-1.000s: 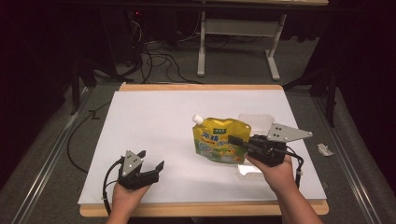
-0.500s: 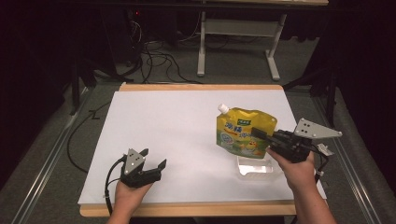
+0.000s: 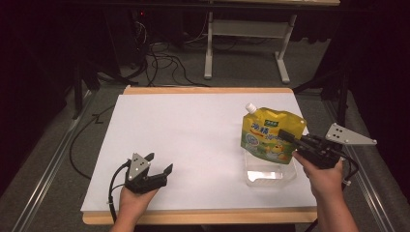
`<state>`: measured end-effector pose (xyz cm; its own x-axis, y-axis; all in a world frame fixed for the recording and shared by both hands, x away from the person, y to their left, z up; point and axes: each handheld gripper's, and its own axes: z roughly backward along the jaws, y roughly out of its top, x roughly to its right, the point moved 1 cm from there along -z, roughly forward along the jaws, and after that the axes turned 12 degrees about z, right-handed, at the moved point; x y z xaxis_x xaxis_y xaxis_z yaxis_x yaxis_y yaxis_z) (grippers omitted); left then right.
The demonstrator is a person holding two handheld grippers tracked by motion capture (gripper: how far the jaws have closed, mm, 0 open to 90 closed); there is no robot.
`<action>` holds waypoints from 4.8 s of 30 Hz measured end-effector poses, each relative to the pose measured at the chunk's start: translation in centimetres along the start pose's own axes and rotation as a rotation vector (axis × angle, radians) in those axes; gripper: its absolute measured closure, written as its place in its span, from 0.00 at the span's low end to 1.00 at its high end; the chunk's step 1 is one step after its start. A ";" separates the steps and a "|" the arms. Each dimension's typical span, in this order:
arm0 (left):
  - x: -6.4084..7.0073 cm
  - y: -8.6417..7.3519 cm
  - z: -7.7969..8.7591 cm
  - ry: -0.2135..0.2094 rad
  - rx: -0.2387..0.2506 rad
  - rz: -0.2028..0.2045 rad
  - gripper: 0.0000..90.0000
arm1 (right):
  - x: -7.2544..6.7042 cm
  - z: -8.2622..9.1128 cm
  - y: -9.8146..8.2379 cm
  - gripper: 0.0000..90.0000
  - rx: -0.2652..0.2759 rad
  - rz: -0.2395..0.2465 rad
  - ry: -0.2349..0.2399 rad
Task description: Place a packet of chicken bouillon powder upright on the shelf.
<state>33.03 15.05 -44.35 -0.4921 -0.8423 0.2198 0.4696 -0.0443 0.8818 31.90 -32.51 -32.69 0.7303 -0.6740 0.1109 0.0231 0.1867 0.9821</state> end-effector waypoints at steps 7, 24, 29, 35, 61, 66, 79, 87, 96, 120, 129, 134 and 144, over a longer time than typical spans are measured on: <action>0.0 0.0 0.0 -0.002 -0.001 -0.002 0.26 | 0.6 1.0 -0.1 1.00 0.011 -0.008 -0.025; 0.1 0.0 0.0 -0.007 -0.001 -0.008 0.26 | 0.4 1.5 -1.2 1.00 0.004 -0.055 -0.013; 0.2 0.0 0.0 -0.010 -0.004 -0.011 0.26 | 0.3 1.8 -1.8 1.00 -0.004 -0.064 -0.010; 0.2 0.0 -0.2 -0.012 -0.005 -0.009 0.26 | -0.1 1.8 -2.5 1.00 -0.018 -0.077 -0.002; 0.2 0.0 -0.1 -0.011 -0.008 -0.018 0.26 | -0.1 0.3 -4.3 1.00 -0.082 -0.093 -0.035; 0.2 0.0 -0.1 -0.012 -0.007 -0.016 0.26 | -0.1 -0.1 -5.2 1.00 -0.101 -0.096 -0.047; 0.4 -0.1 -0.2 -0.020 -0.014 -0.024 0.26 | -0.1 0.5 -7.2 0.99 -0.127 -0.091 -0.084; 0.6 -0.1 -0.2 -0.034 -0.013 -0.017 0.26 | -0.3 1.6 -8.2 0.98 -0.145 -0.088 -0.099; 0.7 -0.1 -0.3 -0.046 -0.012 -0.022 0.26 | -0.7 1.5 -8.6 0.92 -0.172 -0.084 -0.103; 1.3 0.0 -0.8 -0.073 -0.024 -0.031 0.26 | -1.5 2.6 -5.0 0.26 -0.100 -0.054 -0.212; 1.7 -0.1 -0.5 -0.088 -0.023 -0.041 0.27 | -2.0 3.1 -2.5 0.22 -0.025 -0.016 -0.229; 1.9 -0.2 -0.4 -0.093 -0.020 -0.045 0.27 | -2.5 3.1 -1.1 0.22 0.011 0.008 -0.223; 1.7 -0.3 0.1 -0.087 -0.010 -0.030 0.27 | -5.5 1.3 1.4 0.23 0.044 0.068 -0.116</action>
<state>31.94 13.70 -44.17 -0.5677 -0.7907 0.2290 0.4607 -0.0746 0.8844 27.07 -29.49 -31.77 0.6450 -0.7396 0.1921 -0.0554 0.2055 0.9771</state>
